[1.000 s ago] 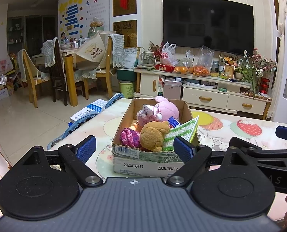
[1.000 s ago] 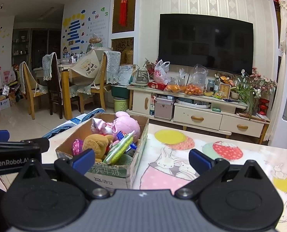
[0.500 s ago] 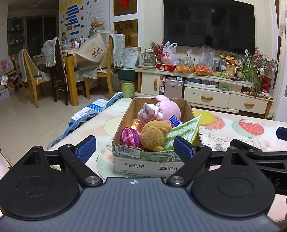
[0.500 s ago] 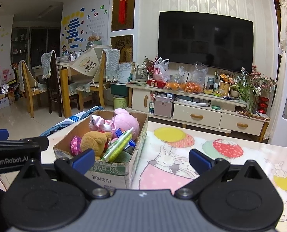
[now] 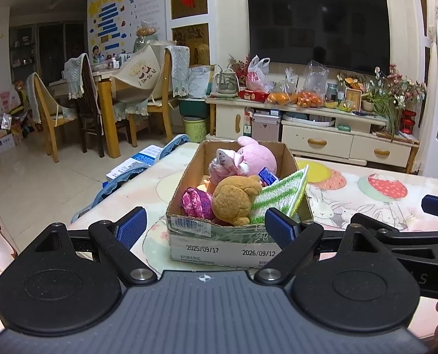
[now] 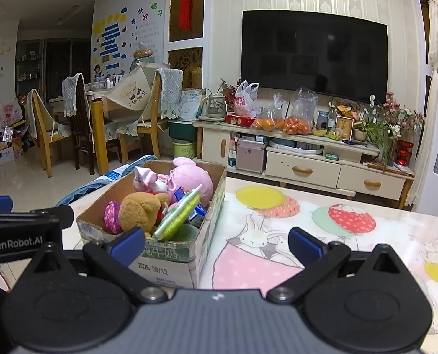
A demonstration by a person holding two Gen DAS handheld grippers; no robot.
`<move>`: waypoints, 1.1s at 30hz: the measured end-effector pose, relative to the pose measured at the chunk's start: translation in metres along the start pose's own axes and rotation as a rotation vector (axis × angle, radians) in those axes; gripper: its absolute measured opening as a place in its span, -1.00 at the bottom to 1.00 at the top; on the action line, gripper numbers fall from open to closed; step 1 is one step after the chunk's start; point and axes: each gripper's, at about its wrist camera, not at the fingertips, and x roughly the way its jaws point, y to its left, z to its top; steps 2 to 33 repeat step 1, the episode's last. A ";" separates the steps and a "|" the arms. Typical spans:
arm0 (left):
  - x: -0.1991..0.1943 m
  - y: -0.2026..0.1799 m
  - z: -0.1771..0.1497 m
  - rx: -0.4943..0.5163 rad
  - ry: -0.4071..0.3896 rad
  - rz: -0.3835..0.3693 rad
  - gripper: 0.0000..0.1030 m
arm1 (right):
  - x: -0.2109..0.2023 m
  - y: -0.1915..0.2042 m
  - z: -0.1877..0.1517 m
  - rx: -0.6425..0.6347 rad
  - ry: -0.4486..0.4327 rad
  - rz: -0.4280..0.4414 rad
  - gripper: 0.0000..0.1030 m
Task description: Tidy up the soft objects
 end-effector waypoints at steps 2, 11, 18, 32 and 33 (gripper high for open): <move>0.001 -0.001 0.000 0.000 0.003 -0.002 1.00 | 0.002 -0.002 -0.001 0.004 0.005 0.001 0.99; 0.001 -0.001 0.000 0.000 0.003 -0.002 1.00 | 0.002 -0.002 -0.001 0.004 0.005 0.001 0.99; 0.001 -0.001 0.000 0.000 0.003 -0.002 1.00 | 0.002 -0.002 -0.001 0.004 0.005 0.001 0.99; 0.001 -0.001 0.000 0.000 0.003 -0.002 1.00 | 0.002 -0.002 -0.001 0.004 0.005 0.001 0.99; 0.001 -0.001 0.000 0.000 0.003 -0.002 1.00 | 0.002 -0.002 -0.001 0.004 0.005 0.001 0.99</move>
